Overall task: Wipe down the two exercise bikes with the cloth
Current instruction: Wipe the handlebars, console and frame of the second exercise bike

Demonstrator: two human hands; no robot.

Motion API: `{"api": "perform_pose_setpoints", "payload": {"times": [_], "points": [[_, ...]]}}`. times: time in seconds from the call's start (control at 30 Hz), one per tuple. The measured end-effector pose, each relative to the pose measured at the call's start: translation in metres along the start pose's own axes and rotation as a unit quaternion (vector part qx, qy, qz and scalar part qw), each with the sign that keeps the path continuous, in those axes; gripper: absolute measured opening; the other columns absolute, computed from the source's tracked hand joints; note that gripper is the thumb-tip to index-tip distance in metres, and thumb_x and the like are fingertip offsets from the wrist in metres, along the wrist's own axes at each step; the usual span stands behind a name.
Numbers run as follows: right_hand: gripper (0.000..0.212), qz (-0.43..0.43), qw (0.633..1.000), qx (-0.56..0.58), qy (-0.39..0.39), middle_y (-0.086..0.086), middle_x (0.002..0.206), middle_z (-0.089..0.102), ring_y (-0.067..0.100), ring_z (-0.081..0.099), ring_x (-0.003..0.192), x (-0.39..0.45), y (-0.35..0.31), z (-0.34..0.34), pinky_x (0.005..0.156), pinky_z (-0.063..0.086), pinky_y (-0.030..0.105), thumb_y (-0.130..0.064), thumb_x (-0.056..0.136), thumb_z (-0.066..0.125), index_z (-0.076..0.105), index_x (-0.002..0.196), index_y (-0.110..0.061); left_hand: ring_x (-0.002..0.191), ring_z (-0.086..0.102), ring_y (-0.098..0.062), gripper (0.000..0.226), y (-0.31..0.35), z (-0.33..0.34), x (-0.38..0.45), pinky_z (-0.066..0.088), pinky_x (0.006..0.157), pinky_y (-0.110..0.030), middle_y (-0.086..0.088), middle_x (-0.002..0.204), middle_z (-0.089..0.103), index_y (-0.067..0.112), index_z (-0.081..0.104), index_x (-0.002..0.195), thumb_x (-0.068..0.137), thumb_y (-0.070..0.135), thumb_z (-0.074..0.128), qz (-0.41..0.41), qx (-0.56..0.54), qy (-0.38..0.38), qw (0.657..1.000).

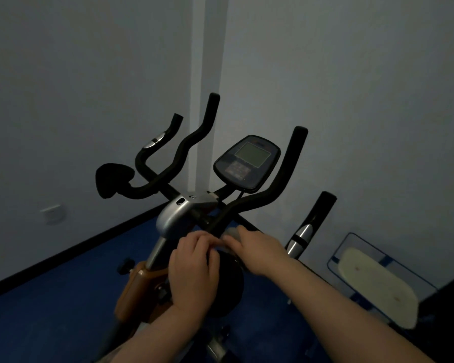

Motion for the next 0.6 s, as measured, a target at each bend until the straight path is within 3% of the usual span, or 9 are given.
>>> {"api": "perform_pose_setpoints", "payload": {"times": [0.1, 0.17, 0.23, 0.3, 0.37, 0.47, 0.53, 0.6], "points": [[0.044, -0.051, 0.994, -0.023, 0.090, 0.004, 0.117, 0.058, 0.025, 0.060, 0.093, -0.016, -0.007, -0.004, 0.075, 0.048, 0.038, -0.051, 0.100, 0.032, 0.034, 0.138, -0.029, 0.085, 0.053, -0.011, 0.021, 0.001, -0.001, -0.001, 0.047, 0.066, -0.036, 0.007, 0.097, 0.059, 0.020, 0.064, 0.089, 0.085, 0.023, 0.044, 0.004, 0.001, -0.006, 1.000], [0.050, -0.134, 0.984, -0.067, 0.101, 0.002, 0.121, 0.053, 0.025, 0.058, 0.096, -0.039, -0.009, -0.003, 0.075, 0.046, 0.037, -0.040, 0.098, 0.042, 0.026, 0.146, -0.035, 0.085, 0.054, -0.012, 0.022, 0.002, -0.001, 0.000, 0.046, 0.067, -0.035, 0.005, 0.096, 0.059, 0.020, 0.065, 0.090, 0.085, 0.024, 0.043, 0.007, 0.006, -0.013, 1.000], [0.054, -0.216, 0.961, -0.145, 0.094, 0.004, 0.117, 0.056, 0.023, 0.057, 0.093, -0.058, -0.006, -0.007, 0.076, 0.046, 0.036, -0.035, 0.091, 0.055, 0.039, 0.143, -0.032, 0.085, 0.054, -0.013, 0.020, 0.004, 0.000, 0.001, 0.042, 0.070, -0.032, 0.005, 0.096, 0.059, 0.020, 0.065, 0.090, 0.086, 0.022, 0.045, 0.001, 0.016, -0.023, 1.000], [0.045, -0.274, 0.928, -0.209, 0.142, 0.002, 0.106, 0.063, 0.021, 0.060, 0.087, -0.073, 0.009, -0.022, 0.077, 0.049, 0.035, -0.039, 0.085, 0.062, 0.059, 0.127, -0.024, 0.086, 0.053, -0.011, 0.014, 0.002, 0.000, 0.003, 0.039, 0.073, -0.032, 0.008, 0.095, 0.058, 0.024, 0.064, 0.089, 0.086, 0.015, 0.054, -0.033, 0.016, -0.032, 0.999], [0.040, -0.248, 0.921, -0.205, 0.221, -0.001, 0.105, 0.064, 0.021, 0.060, 0.093, -0.080, 0.043, -0.052, 0.089, 0.044, 0.033, -0.048, 0.087, 0.056, 0.067, 0.113, -0.020, 0.089, 0.050, -0.007, 0.021, 0.002, 0.001, 0.006, 0.036, 0.079, -0.031, 0.015, 0.096, 0.055, 0.031, 0.061, 0.087, 0.084, 0.010, 0.059, -0.085, -0.001, -0.044, 0.995], [0.030, -0.131, 0.937, -0.056, 0.319, -0.001, 0.107, 0.060, 0.022, 0.057, 0.101, -0.084, 0.075, -0.076, 0.106, 0.029, 0.032, -0.038, 0.090, 0.052, 0.068, 0.105, -0.017, 0.092, 0.048, -0.002, 0.021, 0.024, 0.009, 0.012, 0.029, 0.084, -0.029, 0.019, 0.096, 0.054, 0.034, 0.059, 0.085, 0.084, 0.014, 0.059, -0.091, -0.022, -0.053, 0.994], [0.023, -0.127, 0.937, -0.008, 0.325, -0.002, 0.108, 0.058, 0.018, 0.053, 0.104, -0.083, 0.063, -0.057, 0.112, 0.021, 0.031, -0.031, 0.089, 0.054, 0.067, 0.102, -0.018, 0.091, 0.051, -0.003, 0.020, 0.048, 0.023, 0.016, 0.034, 0.086, -0.031, 0.018, 0.095, 0.055, 0.032, 0.059, 0.086, 0.085, 0.012, 0.059, -0.066, -0.046, -0.078, 0.994], [0.028, -0.205, 0.938, -0.063, 0.274, 0.001, 0.109, 0.060, 0.019, 0.055, 0.106, -0.083, 0.048, -0.036, 0.113, 0.025, 0.038, -0.032, 0.085, 0.059, 0.068, 0.105, -0.016, 0.093, 0.054, -0.007, 0.021, 0.066, 0.042, 0.017, 0.039, 0.088, -0.034, 0.015, 0.096, 0.056, 0.029, 0.062, 0.091, 0.085, 0.009, 0.058, -0.052, -0.065, -0.120, 0.989]]}}
Point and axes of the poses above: each hand's wrist, its own x-axis towards the middle knuckle, its own z-axis out of the palm, y = z × x, the point moved 9 cm from there along x, towards the middle knuckle
